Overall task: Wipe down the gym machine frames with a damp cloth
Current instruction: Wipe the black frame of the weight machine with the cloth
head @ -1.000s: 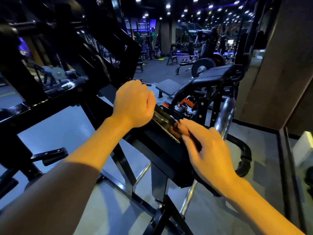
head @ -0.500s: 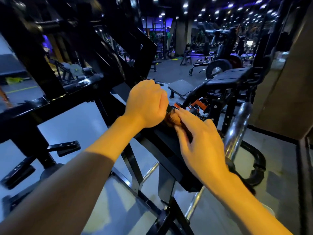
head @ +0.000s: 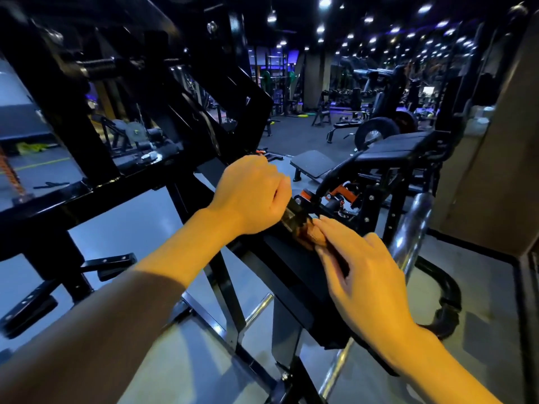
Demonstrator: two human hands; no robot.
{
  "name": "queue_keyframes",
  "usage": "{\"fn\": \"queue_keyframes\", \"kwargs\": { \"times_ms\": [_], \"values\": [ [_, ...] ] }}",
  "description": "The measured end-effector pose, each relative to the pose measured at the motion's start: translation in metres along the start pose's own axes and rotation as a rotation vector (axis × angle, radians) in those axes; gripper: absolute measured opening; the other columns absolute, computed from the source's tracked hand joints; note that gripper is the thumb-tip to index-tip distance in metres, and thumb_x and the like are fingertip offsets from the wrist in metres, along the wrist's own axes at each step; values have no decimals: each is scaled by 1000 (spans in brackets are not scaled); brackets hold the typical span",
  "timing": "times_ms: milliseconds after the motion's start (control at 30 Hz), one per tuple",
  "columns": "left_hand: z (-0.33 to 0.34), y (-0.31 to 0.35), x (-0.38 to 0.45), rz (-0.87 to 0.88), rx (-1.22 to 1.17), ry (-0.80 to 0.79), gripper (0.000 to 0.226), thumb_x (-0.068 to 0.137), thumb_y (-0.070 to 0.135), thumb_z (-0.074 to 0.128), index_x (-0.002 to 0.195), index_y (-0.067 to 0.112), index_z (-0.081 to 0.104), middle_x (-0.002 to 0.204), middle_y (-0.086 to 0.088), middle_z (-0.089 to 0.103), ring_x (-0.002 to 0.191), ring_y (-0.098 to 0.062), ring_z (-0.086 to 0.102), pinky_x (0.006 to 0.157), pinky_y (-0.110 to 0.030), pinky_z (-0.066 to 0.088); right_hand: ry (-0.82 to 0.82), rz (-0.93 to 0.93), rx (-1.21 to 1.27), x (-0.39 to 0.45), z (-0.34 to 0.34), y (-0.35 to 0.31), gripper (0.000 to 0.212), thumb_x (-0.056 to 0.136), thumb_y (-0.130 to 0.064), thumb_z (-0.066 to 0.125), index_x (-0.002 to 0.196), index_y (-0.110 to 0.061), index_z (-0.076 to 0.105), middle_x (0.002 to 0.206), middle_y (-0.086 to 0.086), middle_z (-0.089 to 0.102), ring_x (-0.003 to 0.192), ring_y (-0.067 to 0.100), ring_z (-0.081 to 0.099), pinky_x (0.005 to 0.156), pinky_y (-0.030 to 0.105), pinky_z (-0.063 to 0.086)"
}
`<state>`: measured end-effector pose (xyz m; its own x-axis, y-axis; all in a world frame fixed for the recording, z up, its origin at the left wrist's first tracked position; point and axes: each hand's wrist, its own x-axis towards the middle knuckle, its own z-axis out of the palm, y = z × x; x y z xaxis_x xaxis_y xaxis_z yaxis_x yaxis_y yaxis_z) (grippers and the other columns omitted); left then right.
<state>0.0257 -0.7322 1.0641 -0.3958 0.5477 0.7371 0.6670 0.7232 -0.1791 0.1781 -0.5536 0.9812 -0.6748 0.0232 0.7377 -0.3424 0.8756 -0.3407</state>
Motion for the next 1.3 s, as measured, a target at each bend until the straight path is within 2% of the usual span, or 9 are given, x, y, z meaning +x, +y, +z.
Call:
{"fn": "queue_keyframes", "kwargs": {
  "times_ms": [67, 167, 267, 433, 633, 733, 933, 1067, 1300],
  "values": [
    [-9, -17, 5, 15, 19, -1, 57, 106, 31, 29, 56, 12, 48, 53, -5, 43, 55, -23, 37, 85, -39, 47, 10, 42, 20, 13, 3, 3, 32, 104, -34, 55, 135, -40, 60, 95, -33, 47, 73, 16, 43, 59, 25, 32],
    [-18, -35, 16, 66, 65, -22, 65, 106, 34, 20, 72, 11, 70, 75, -6, 70, 78, -28, 63, 126, -24, 11, 36, 85, 23, 34, 18, -15, 28, 106, -36, 51, 132, -39, 60, 99, -26, 57, 80, 16, 43, 65, 27, 36],
    [-11, -41, 17, 183, 113, 9, 57, 108, 25, 30, 86, 4, 78, 109, -13, 76, 103, -36, 62, 122, -33, 22, 8, 40, 44, 29, 20, -24, 38, 104, -32, 57, 142, -35, 58, 113, -23, 62, 81, 15, 40, 66, 26, 42],
    [-6, -39, 12, 69, 58, 123, 49, 104, 26, 38, 93, 3, 79, 115, -16, 74, 106, -37, 64, 110, -48, 41, -10, 26, 46, 11, 5, -4, 34, 103, -35, 56, 137, -43, 57, 109, -31, 60, 76, 13, 43, 59, 19, 36],
    [-26, -51, 24, 88, 59, -52, 60, 105, 33, 26, 97, 7, 80, 123, -13, 73, 118, -34, 62, 126, -45, 22, -16, 52, 130, 40, 26, -20, 37, 106, -33, 57, 142, -39, 57, 116, -23, 65, 76, 20, 52, 65, 29, 46],
    [-21, -55, 20, 185, 91, -59, 56, 105, 29, 29, 92, 6, 79, 111, -13, 75, 111, -36, 62, 124, -37, 22, -48, -7, 131, 20, 12, -19, 43, 104, -35, 57, 146, -40, 55, 134, -28, 61, 84, 15, 50, 69, 24, 48],
    [-8, -51, 15, 113, 18, 109, 46, 98, 27, 36, 78, 12, 74, 91, -6, 74, 110, -34, 64, 103, -39, 37, -2, 50, 116, 55, 29, -21, 29, 107, -33, 53, 135, -39, 59, 113, -22, 64, 81, 21, 54, 70, 32, 47],
    [-4, -53, 15, 111, 3, 150, 45, 98, 27, 36, 76, 13, 72, 86, -1, 74, 112, -32, 65, 102, -41, 44, -34, -30, 126, 37, 21, -26, 42, 104, -36, 56, 145, -39, 56, 135, -27, 60, 86, 9, 48, 71, 15, 41],
    [4, -56, 14, 134, 8, 220, 46, 98, 25, 34, 73, 12, 71, 81, 0, 73, 112, -31, 67, 103, -43, 48, -27, 59, 148, 64, 33, -14, 29, 107, -34, 53, 134, -42, 59, 108, -23, 65, 82, 20, 58, 69, 40, 52]
  ]
}}
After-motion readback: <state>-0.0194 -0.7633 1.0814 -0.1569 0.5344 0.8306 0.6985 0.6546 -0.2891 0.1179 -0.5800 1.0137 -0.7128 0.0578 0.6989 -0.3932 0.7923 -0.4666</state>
